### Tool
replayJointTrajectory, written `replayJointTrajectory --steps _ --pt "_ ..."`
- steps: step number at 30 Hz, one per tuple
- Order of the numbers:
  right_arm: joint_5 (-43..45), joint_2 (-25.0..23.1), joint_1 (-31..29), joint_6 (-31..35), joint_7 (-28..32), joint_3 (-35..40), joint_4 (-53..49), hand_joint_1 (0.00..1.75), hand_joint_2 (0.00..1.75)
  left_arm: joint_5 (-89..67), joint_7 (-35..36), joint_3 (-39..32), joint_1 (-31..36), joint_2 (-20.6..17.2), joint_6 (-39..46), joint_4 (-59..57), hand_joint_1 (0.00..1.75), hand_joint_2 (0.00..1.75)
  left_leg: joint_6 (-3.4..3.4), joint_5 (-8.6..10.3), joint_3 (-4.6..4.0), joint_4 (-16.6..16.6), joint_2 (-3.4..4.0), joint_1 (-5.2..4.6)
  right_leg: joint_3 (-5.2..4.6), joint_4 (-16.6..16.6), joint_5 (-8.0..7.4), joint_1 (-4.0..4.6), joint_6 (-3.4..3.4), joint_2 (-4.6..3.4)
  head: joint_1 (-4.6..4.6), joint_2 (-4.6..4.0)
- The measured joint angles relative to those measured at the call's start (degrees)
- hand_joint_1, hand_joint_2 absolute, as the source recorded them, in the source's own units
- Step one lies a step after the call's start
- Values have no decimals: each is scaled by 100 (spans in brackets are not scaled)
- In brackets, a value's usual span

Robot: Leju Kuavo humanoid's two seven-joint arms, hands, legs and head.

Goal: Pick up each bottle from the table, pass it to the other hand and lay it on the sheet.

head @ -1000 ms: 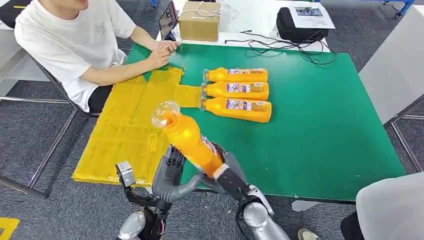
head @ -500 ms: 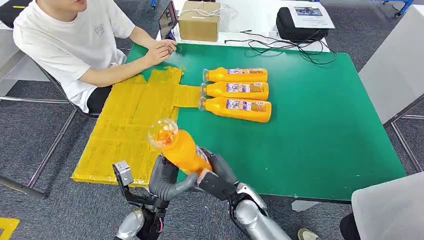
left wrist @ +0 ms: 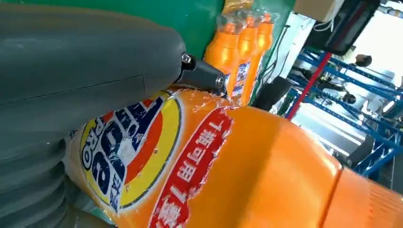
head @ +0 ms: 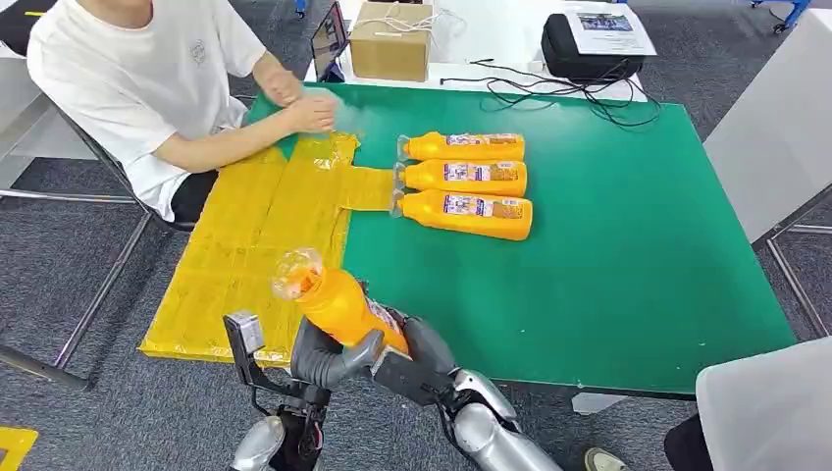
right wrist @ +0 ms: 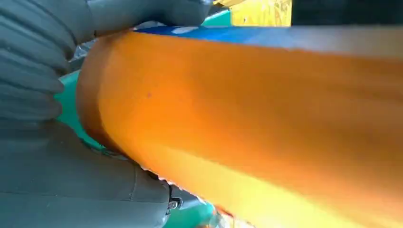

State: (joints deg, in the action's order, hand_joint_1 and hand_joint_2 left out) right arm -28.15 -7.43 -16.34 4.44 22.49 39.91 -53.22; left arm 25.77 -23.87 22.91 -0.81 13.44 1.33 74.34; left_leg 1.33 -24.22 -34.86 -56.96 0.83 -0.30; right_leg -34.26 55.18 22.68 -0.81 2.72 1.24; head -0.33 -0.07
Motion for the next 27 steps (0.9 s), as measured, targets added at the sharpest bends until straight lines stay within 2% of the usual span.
replayJointTrajectory --steps 3,8,12,13,15,18,20,22,25,26,27 --pt "-9 -33 69 337 32 50 -28 0 0 59 -9 -17 12 0 52 -13 175 175 0 0 0 0 0 1 -1 0 0 1 0 0 0 0" --pt "420 -114 440 1179 932 6 -516 0 0 302 -13 -39 24 4 74 -4 171 175 0 -1 -1 0 0 1 -3 0 0 1 0 -1 0 0" --pt "706 -140 688 1725 1244 -202 -1061 0 0 82 -118 -39 30 35 447 94 171 175 0 -1 -5 0 -1 0 -4 0 2 -1 0 2 -2 0" --pt "772 -157 749 1854 1300 -289 -1187 0 0 -55 -182 -37 39 37 595 98 166 175 0 -1 -4 0 -1 0 -5 0 2 -1 0 1 -2 0" --pt "798 -170 826 1947 1351 -422 -1360 0 0 -158 -238 -41 59 35 702 116 175 175 0 -1 -4 0 -1 -1 -4 -1 1 -2 0 0 -2 0" --pt "989 -181 912 1976 1362 -559 -1534 0 0 -553 -423 -33 91 35 1046 129 175 175 0 -1 -2 0 -1 -1 -3 -1 0 -1 0 0 0 0" --pt "1292 -221 1022 2081 1373 -742 -1670 0 0 -1248 -630 -28 129 13 1546 127 169 175 0 0 -2 0 -1 -1 -3 -1 0 -1 0 2 0 0" --pt "1566 -240 1125 2262 1429 -1033 -1870 0 0 -2344 -736 -4 197 -52 2214 75 175 175 0 0 -3 0 -2 0 -3 0 0 0 0 3 0 0" --pt "1971 -317 1237 2374 1471 -1577 -2220 0 0 -4147 -667 -43 398 -157 3366 -194 164 175 0 0 -3 0 -1 0 -3 0 0 0 0 1 -2 0" --pt "2064 -349 1265 2365 1471 -1747 -2332 0 0 -4821 -527 -86 480 -181 3615 -312 147 175 0 0 -3 0 -1 0 -2 0 0 0 0 1 0 0" --pt "2136 -378 1293 2316 1471 -1902 -2440 0 0 -5732 -290 -182 560 -199 3769 -427 147 175 0 0 -3 0 -1 0 -2 0 0 -1 0 1 0 0"
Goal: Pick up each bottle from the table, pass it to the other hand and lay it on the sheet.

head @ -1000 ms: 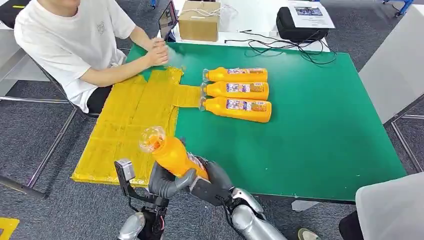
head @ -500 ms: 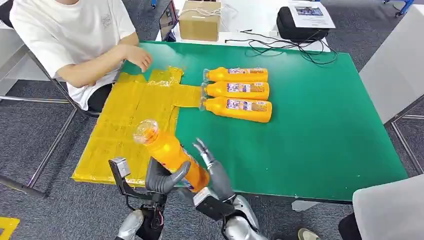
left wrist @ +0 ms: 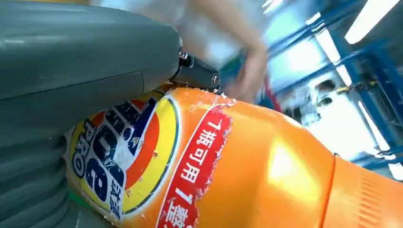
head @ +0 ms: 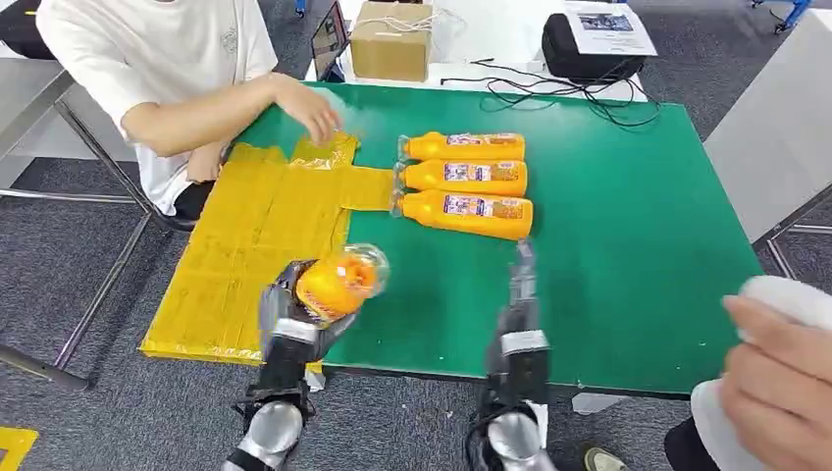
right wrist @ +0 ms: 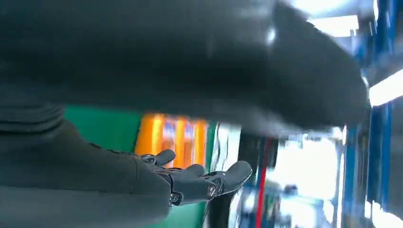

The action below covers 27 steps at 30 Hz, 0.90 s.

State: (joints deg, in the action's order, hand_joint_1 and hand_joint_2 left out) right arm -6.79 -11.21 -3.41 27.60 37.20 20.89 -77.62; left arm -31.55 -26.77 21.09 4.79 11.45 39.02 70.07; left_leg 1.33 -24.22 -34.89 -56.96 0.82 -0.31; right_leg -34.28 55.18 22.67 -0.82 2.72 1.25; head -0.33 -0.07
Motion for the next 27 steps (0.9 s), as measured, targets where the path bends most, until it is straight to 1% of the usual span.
replayJointTrajectory --steps 2,4,5,7,9,12,14,16,21,22,23,24,25,27 --pt "63 -43 56 -86 -6 -212 -180 0 0 -1598 315 -279 144 -32 58 -210 147 175 0 0 0 0 0 0 0 0 0 0 0 -1 -2 0" --pt "116 -96 135 -243 -33 -341 -343 0 0 -2584 364 -650 298 -48 67 -385 147 175 0 0 1 0 3 0 -1 1 -1 0 -1 -4 0 0" --pt "129 -113 161 -288 -33 -375 -393 0 0 -2835 321 -864 373 -48 71 -454 147 175 0 0 1 0 5 0 -1 1 -1 1 -1 -4 0 0" --pt "155 -144 201 -319 -42 -413 -459 0 0 -2912 277 -1184 502 -50 85 -575 147 175 -1 0 3 0 5 1 -2 1 -1 1 -1 -5 0 0" --pt "164 -172 229 -336 -46 -472 -526 0 0 -2936 266 -1422 563 -59 102 -662 175 175 -2 1 3 0 4 2 -1 1 0 2 -1 -1 -2 0" --pt "172 -190 242 -369 -59 -496 -570 0 0 -3232 336 -1609 602 -48 104 -727 175 175 -1 1 0 0 4 3 -1 2 0 2 -1 -3 0 0" --pt "266 -203 249 -551 -142 -511 -570 0 0 -4255 753 -1814 664 -35 94 -736 175 175 -1 1 0 0 4 2 -3 2 0 1 -1 -3 -2 0" --pt "269 -221 262 -680 -151 -509 -561 0 0 -4757 1093 -1928 880 -136 43 -861 175 175 -1 2 -4 0 0 2 -3 1 0 1 -1 1 -2 0" --pt "319 -280 246 -900 -225 -493 -452 0 0 -4501 1287 -2028 1421 -391 69 -1716 175 175 -2 7 0 0 -1 3 1 2 -1 2 -2 2 0 0" --pt "325 -291 212 -982 -260 -474 -382 0 0 -4415 1343 -2024 1638 -450 -49 -2075 169 175 -3 12 -1 0 -2 4 2 3 -1 3 -2 3 -9 0" --pt "330 -302 183 -1058 -293 -447 -327 0 0 -4319 1356 -2024 1776 -496 -233 -2322 152 175 -6 13 -1 0 -1 4 2 3 -2 2 -3 2 -4 0" --pt "334 -323 144 -1193 -350 -391 -223 0 0 -4055 1356 -2026 1960 -583 -646 -2693 87 175 -6 12 1 1 3 4 1 4 -5 2 -5 -1 0 0" --pt "339 -339 128 -1241 -374 -356 -150 0 0 -3862 1345 -2030 2080 -638 -909 -2910 42 175 -6 12 1 1 8 5 0 4 -5 3 -5 -3 -2 0" --pt "365 -369 123 -1300 -411 -319 23 0 0 -3519 1264 -2045 2264 -704 -1354 -3329 42 175 -7 13 0 1 5 5 0 5 -5 3 -4 -1 0 0"
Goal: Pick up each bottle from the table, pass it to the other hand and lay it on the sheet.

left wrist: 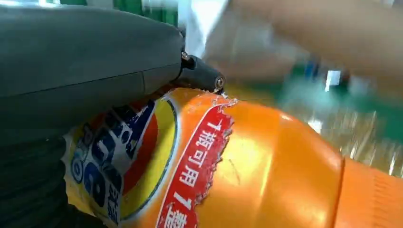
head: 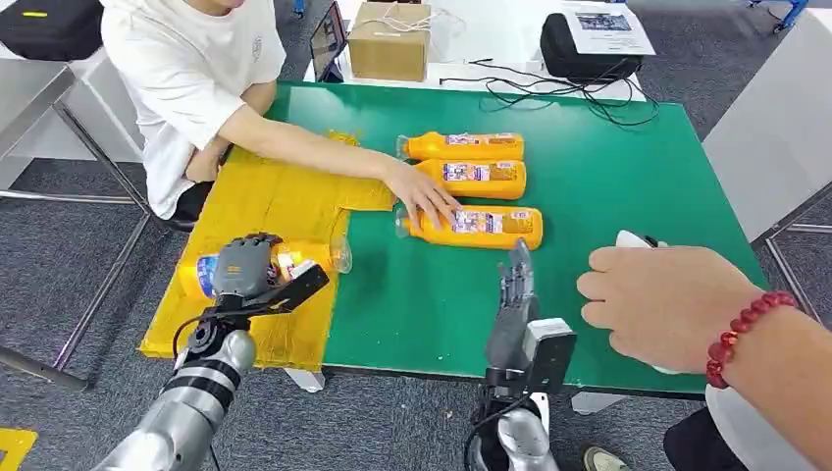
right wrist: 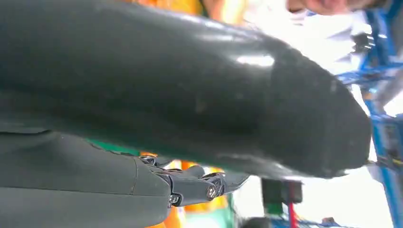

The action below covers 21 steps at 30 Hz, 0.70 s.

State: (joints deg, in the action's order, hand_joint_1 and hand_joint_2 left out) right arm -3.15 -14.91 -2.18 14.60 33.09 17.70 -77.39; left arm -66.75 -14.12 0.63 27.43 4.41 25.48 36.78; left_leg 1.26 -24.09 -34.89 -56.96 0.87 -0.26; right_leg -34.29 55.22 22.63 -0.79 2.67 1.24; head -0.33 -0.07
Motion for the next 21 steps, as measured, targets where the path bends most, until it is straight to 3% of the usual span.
replayJointTrajectory --steps 1,2,3,21 --pt "2 -11 1 -19 -6 11 72 0 0 103 -50 0 64 -35 -153 -148 42 175 0 0 0 0 -4 0 1 0 1 -1 0 3 -4 0" --pt "7 -22 1 -26 -13 11 131 0 0 243 -101 -2 132 -66 -341 -266 14 175 0 0 0 0 -6 -1 3 0 2 -2 1 5 0 0" --pt "9 -31 2 -33 -13 9 181 0 0 388 -142 -2 210 -98 -547 -364 2 175 0 0 0 0 -7 -1 6 0 2 -2 1 6 -2 0" --pt "9 -96 -21 -144 -41 -46 572 0 0 730 225 457 809 -352 -2176 -915 0 175 -4 -3 46 3 -6 -1 47 0 3 -2 0 4 0 0"
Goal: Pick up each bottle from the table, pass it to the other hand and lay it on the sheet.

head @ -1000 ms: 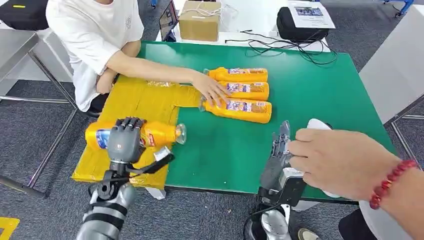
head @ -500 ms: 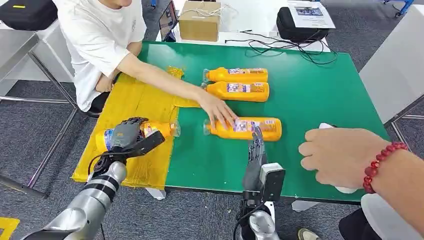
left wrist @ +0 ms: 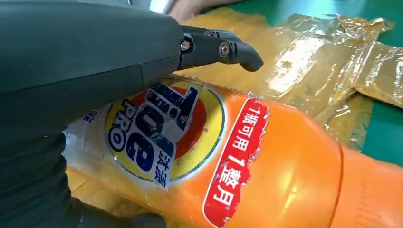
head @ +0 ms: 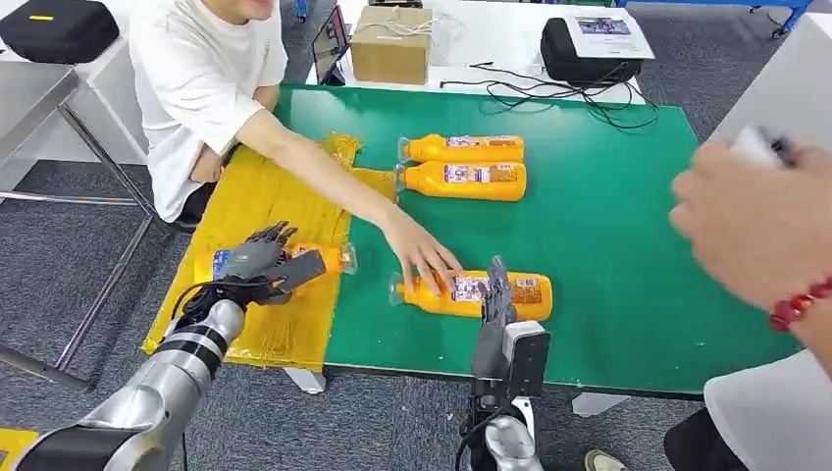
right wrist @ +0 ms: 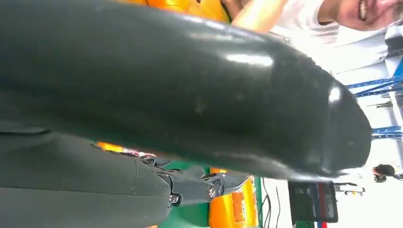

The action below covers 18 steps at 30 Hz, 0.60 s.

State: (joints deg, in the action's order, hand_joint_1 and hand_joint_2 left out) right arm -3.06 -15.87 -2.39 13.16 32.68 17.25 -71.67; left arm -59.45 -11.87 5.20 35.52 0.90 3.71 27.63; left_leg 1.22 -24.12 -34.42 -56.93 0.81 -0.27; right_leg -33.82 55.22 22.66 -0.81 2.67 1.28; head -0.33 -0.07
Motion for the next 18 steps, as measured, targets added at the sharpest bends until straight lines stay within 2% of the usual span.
replayJointTrajectory --steps 5,8,11,14,18 --pt "-2 -22 -7 -13 0 -2 79 0 0 233 -213 85 10 -17 -28 2 0 175 1 0 0 0 -1 -3 2 0 0 -3 0 2 -2 0" --pt "-13 -28 -6 -17 13 -2 129 0 0 1249 -1032 90 -200 39 11 252 0 175 1 0 -4 -2 -2 -5 -4 0 0 -6 0 2 -2 0" --pt "-44 -31 -4 -17 63 -2 175 0 0 2909 -1692 63 -731 261 -116 1053 0 175 1 0 -18 -3 1 -5 -17 -1 -1 -6 2 0 0 0" --pt "-81 -31 -1 -9 131 2 238 0 0 4554 -1742 66 -1169 475 -109 2155 0 175 2 -1 -32 -4 1 -6 -30 -1 -1 -6 2 -1 -4 0" --pt "-120 -44 -19 119 212 22 348 0 0 5741 -1851 57 -1453 590 -63 3269 0 175 1 -2 -38 -3 1 -3 -38 -2 -1 0 2 -1 0 0"
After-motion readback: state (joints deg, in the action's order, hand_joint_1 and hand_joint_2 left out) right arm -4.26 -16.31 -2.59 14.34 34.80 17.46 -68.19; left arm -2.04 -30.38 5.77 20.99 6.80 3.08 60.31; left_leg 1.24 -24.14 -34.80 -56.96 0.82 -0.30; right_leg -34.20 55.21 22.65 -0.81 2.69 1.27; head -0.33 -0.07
